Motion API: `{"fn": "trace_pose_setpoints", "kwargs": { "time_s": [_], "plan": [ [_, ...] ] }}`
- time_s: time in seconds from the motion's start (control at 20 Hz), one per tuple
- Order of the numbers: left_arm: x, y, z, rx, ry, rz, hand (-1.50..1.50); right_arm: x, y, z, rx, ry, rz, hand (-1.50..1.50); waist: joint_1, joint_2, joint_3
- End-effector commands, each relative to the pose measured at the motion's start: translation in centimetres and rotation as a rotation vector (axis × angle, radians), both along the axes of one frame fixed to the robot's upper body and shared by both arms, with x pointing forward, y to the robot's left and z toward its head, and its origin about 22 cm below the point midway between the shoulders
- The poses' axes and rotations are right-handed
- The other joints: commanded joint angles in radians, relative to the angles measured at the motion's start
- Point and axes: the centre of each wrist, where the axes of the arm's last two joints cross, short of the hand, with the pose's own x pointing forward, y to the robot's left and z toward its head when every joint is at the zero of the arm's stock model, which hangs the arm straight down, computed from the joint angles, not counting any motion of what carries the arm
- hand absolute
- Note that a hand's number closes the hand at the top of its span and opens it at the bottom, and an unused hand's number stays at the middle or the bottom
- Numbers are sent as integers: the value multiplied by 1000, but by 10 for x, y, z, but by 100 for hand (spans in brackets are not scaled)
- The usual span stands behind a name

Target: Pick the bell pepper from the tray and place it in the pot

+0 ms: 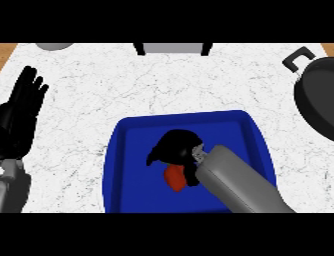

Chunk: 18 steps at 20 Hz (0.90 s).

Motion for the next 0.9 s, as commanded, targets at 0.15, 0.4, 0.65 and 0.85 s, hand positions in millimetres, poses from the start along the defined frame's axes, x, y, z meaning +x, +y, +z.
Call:
{"fn": "trace_pose_setpoints", "kwargs": {
  "time_s": [0.15, 0.4, 0.65, 0.85],
  "plan": [
    [-9, -12, 6, -5, -9, -11, 0, -5, 1, -23, 24, -33, 114, 150, 2, -1, 0],
    [16, -5, -3, -11, 0, 7, 0, -7, -2, -27, 31, -36, 120, 150, -4, 0, 0],
    [-8, 16, -13, 2, 33, 76, 0, -52, -141, -46, 109, -14, -104, 150, -111, -24, 1],
    [-16, 24, -8, -8, 23, 99, 0, -92, -205, -32, 170, -41, -169, 150, -98, -25, -1]
  ]
}}
